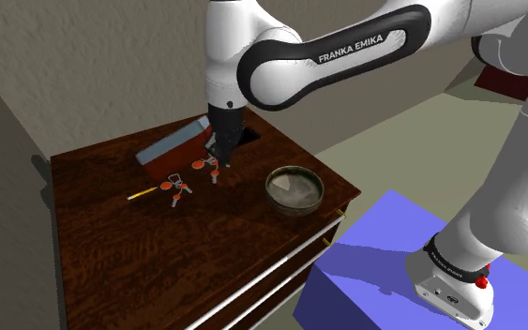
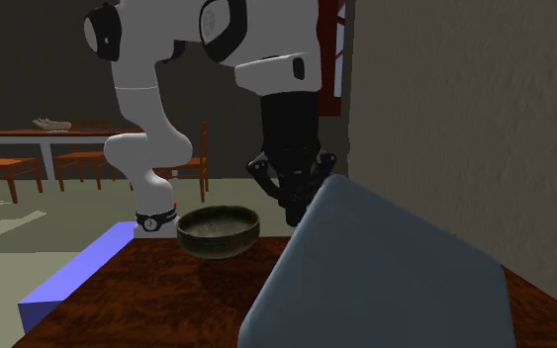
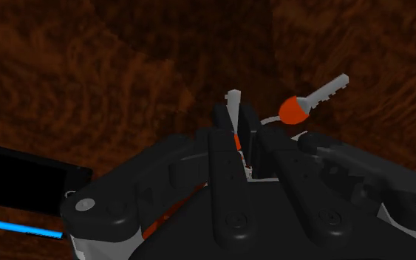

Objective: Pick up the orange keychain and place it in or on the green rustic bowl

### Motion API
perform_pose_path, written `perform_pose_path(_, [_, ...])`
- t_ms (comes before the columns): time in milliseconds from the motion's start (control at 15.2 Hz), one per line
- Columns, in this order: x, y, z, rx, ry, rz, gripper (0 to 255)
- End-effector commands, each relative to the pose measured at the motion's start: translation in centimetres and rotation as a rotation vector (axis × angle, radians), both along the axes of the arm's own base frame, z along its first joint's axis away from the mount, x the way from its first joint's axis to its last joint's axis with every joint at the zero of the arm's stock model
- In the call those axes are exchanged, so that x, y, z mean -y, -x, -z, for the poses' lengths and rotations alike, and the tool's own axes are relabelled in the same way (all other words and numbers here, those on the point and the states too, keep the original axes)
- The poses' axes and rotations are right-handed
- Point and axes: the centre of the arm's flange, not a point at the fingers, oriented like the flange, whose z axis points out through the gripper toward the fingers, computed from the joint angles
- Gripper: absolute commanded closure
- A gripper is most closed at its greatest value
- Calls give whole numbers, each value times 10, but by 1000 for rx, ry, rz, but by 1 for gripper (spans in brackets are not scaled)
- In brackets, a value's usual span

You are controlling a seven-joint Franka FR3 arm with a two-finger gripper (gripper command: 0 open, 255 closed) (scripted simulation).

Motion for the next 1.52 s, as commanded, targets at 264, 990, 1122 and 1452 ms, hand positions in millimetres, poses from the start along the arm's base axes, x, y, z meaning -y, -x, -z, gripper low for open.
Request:
perform_pose_path(264, [9,10,-25,0,0,0,255])
perform_pose_path(990, [107,117,-32,0,0,0,255])
perform_pose_path(1122, [125,136,-34,0,0,0,255])
perform_pose_path(1452, [151,165,-25,0,0,0,255])
